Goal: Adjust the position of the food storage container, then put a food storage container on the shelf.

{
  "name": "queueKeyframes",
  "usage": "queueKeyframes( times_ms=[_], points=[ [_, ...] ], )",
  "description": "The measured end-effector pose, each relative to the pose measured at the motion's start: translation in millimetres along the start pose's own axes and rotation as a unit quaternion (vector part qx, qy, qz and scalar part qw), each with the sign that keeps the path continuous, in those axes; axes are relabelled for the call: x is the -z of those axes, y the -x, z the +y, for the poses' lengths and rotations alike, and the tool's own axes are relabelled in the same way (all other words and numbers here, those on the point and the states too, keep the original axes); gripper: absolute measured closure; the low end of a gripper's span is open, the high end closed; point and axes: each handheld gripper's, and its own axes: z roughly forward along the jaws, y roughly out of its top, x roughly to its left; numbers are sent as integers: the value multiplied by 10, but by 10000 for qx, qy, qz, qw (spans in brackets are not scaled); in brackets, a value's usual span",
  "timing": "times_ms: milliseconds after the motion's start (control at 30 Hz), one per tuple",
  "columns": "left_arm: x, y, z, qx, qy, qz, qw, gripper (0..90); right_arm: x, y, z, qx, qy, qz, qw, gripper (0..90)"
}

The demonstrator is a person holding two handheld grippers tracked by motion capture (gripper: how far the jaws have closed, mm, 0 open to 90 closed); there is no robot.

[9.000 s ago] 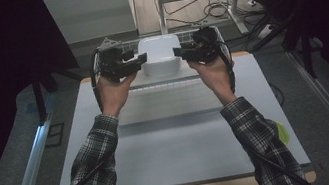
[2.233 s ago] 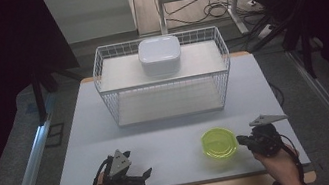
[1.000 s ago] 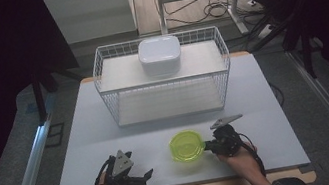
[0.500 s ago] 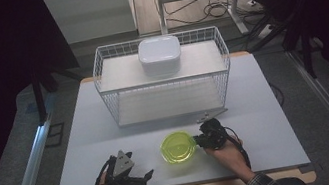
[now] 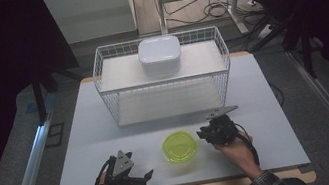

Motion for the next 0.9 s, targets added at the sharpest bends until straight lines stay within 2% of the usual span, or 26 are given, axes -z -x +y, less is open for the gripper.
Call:
queueKeyframes(
  times_ms=[167,300,433,533,667,900],
  points=[
    [22,-26,-12,84,107,-64,9999,61,152,31,-55,79,89,-94,9999,546],
    [31,-44,-22,124,167,-137,9997,47,250,52,-106,97,202,-99,9997,388],
    [35,-53,-37,82,189,-144,9997,34,298,57,-152,80,325,-50,9994,227],
    [41,-55,-48,67,191,-128,9997,31,302,35,-216,158,285,-81,9994,137],
    [43,-55,-46,72,203,-127,9997,31,302,18,-273,217,168,-86,9996,89],
    [32,-52,-47,53,188,-135,9997,31,337,21,-265,291,311,-86,9991,58]
  ],
)
